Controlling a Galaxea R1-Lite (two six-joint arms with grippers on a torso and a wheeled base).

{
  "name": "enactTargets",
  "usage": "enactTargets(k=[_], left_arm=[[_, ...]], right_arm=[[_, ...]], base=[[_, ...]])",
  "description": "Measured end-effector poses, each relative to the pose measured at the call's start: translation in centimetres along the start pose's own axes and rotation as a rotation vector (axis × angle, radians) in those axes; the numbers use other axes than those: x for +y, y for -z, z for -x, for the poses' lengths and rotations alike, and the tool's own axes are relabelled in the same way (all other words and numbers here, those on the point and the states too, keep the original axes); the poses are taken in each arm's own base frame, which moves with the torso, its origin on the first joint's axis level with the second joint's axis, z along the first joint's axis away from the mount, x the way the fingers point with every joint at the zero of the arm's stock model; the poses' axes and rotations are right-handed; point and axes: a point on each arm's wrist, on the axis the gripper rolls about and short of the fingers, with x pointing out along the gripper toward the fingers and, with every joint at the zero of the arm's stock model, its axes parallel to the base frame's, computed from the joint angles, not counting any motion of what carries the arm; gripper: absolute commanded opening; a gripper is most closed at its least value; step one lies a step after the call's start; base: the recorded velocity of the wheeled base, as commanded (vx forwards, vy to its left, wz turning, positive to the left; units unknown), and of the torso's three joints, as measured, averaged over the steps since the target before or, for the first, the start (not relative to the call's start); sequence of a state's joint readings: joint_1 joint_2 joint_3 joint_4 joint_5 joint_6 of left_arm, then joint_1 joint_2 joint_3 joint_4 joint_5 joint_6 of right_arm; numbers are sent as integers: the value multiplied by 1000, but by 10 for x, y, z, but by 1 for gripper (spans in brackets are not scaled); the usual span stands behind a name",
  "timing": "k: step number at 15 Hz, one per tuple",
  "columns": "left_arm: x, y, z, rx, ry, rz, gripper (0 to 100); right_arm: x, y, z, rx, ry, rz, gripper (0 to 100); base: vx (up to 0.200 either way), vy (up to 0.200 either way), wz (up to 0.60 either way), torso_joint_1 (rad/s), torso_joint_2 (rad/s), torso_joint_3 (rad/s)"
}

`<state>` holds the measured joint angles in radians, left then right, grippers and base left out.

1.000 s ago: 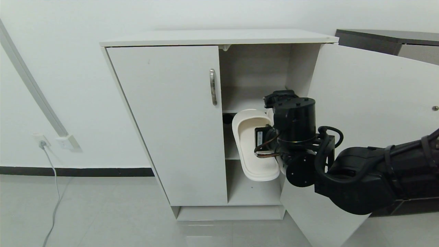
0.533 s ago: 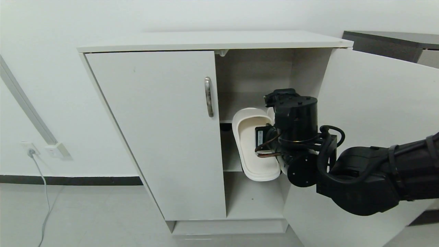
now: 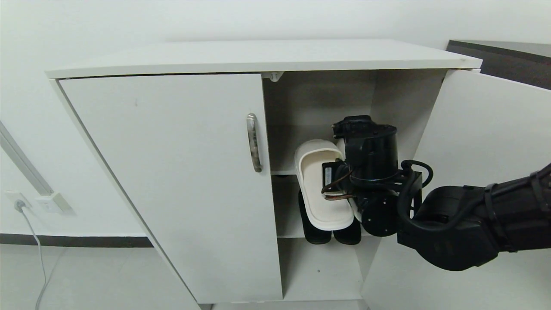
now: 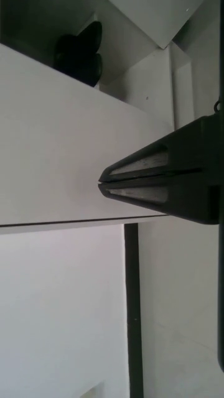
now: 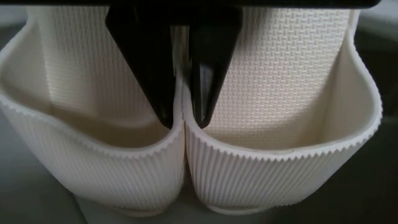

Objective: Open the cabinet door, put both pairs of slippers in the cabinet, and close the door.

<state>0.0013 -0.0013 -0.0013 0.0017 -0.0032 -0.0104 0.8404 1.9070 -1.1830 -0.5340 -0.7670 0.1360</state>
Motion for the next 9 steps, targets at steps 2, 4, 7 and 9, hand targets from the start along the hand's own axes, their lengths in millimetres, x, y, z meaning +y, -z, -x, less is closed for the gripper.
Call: enactTargets(k=[2,4,7,9], left_arm=[[0,0,0,0,0,0,0],[0,0,0,0,0,0,0],[0,0,0,-1,0,0,0],[0,0,0,-1,-1,0,0]], right_arm=[[1,1,1,-7,-6,-4,0],[0,2,-1,-6,-1,10,0],[1,0,-10,-17,-11,29,0],[-1,-4,-22,-6,-27,36,0]], base=[[0,0,0,0,0,0],[0,0,0,0,0,0],[0,0,0,0,0,0],[0,0,0,0,0,0]])
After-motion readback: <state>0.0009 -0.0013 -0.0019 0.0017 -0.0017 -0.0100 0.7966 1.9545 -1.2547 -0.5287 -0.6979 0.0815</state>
